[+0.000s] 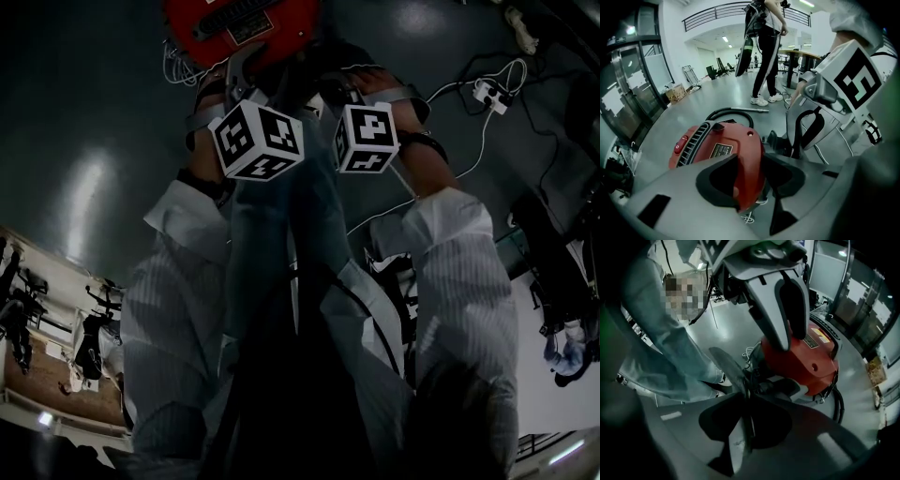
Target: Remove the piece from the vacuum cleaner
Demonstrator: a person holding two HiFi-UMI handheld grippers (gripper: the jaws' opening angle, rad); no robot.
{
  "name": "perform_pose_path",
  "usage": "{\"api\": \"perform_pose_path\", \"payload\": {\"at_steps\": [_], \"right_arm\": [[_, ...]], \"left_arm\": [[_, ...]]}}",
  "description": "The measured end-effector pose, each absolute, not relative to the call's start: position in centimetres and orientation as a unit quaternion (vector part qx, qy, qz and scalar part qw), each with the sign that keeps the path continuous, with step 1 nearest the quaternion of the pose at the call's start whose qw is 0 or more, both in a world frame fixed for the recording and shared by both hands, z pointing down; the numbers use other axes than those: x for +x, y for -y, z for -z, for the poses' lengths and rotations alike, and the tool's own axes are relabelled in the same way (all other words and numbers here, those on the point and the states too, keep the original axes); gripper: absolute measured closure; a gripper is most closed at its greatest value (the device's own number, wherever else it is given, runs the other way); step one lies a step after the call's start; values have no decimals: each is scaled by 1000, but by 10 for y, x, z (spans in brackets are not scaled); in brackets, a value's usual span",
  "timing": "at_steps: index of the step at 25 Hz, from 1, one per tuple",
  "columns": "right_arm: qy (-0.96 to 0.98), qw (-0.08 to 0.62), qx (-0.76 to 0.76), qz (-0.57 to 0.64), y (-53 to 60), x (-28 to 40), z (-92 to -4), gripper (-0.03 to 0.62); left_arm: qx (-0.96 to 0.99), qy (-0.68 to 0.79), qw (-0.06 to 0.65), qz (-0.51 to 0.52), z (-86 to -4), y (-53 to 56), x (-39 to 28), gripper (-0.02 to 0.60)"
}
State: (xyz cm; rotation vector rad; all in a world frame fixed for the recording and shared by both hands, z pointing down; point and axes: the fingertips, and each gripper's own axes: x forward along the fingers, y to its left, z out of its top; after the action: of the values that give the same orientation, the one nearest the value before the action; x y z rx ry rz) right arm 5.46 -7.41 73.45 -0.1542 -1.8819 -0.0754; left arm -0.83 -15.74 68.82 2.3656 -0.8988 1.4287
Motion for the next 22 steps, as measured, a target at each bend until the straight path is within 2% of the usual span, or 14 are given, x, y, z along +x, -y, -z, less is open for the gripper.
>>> {"api": "perform_pose_path", "payload": {"at_steps": [3, 18, 21, 22], "right_arm": [[800, 594, -74, 25, 71, 55, -733, 562], [794, 597, -111, 14, 46, 62, -735, 554], [783, 603, -152, 2, 26, 73, -739, 549], [777, 606, -172, -3, 12, 80, -741, 568]], "left_arm": [[806, 308, 122, -491, -689, 156, -8, 411], [797, 310, 139, -499, -691, 158, -7, 408], [799, 311, 138, -496, -692, 159, -5, 408], [799, 313, 137, -496, -692, 160, -4, 408]]}}
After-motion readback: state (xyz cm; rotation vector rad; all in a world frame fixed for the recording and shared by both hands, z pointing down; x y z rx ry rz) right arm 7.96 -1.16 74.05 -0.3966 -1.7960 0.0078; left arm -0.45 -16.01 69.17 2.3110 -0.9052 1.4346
